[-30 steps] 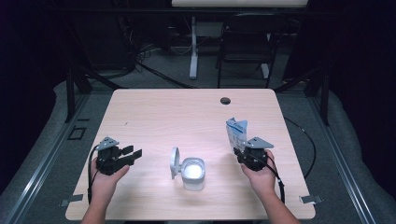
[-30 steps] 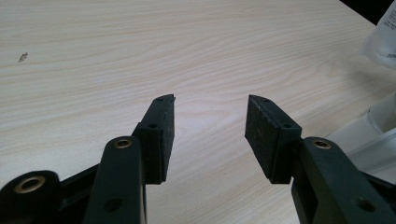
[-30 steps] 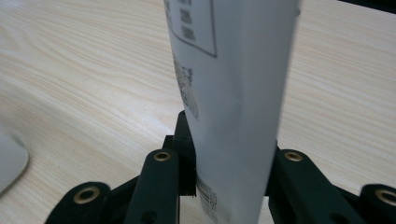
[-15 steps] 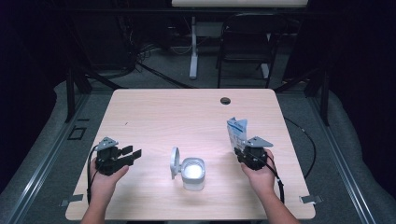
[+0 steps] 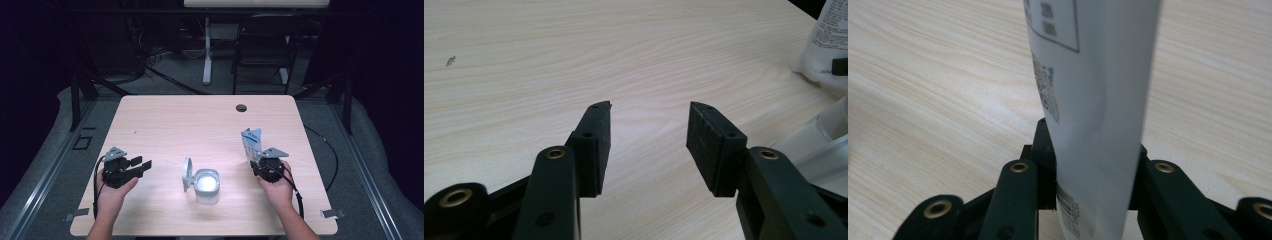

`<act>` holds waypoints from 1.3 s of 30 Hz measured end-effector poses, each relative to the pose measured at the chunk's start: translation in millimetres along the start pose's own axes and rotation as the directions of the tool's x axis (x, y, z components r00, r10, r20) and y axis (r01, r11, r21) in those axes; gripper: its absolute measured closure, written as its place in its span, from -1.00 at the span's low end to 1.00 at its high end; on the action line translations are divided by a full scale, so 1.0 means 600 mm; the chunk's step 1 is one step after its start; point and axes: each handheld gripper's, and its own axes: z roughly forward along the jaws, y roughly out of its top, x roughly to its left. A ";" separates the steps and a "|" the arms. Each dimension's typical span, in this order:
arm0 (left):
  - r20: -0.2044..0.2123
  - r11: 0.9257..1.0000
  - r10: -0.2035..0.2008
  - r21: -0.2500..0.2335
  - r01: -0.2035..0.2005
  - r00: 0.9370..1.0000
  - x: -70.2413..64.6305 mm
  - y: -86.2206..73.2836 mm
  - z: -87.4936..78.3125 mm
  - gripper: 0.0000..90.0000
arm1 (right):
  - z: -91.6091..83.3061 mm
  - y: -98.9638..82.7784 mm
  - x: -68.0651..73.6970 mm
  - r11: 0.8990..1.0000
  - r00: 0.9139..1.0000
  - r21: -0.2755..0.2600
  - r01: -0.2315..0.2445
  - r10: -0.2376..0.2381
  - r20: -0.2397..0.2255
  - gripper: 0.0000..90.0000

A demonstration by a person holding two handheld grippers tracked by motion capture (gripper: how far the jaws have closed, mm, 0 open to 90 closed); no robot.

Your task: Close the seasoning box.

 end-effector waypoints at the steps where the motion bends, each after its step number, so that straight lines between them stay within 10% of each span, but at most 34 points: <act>1: -0.002 1.000 -0.002 -0.004 0.002 1.000 0.000 0.000 0.000 0.17 | 0.000 -0.001 -0.002 1.000 1.000 0.004 -0.003 0.003 -0.001 0.52; 39: 0.002 1.000 0.009 0.006 -0.009 1.000 -0.004 0.000 0.000 0.17 | -0.038 -0.038 -0.020 0.996 0.996 -0.046 -0.082 0.080 -0.040 0.19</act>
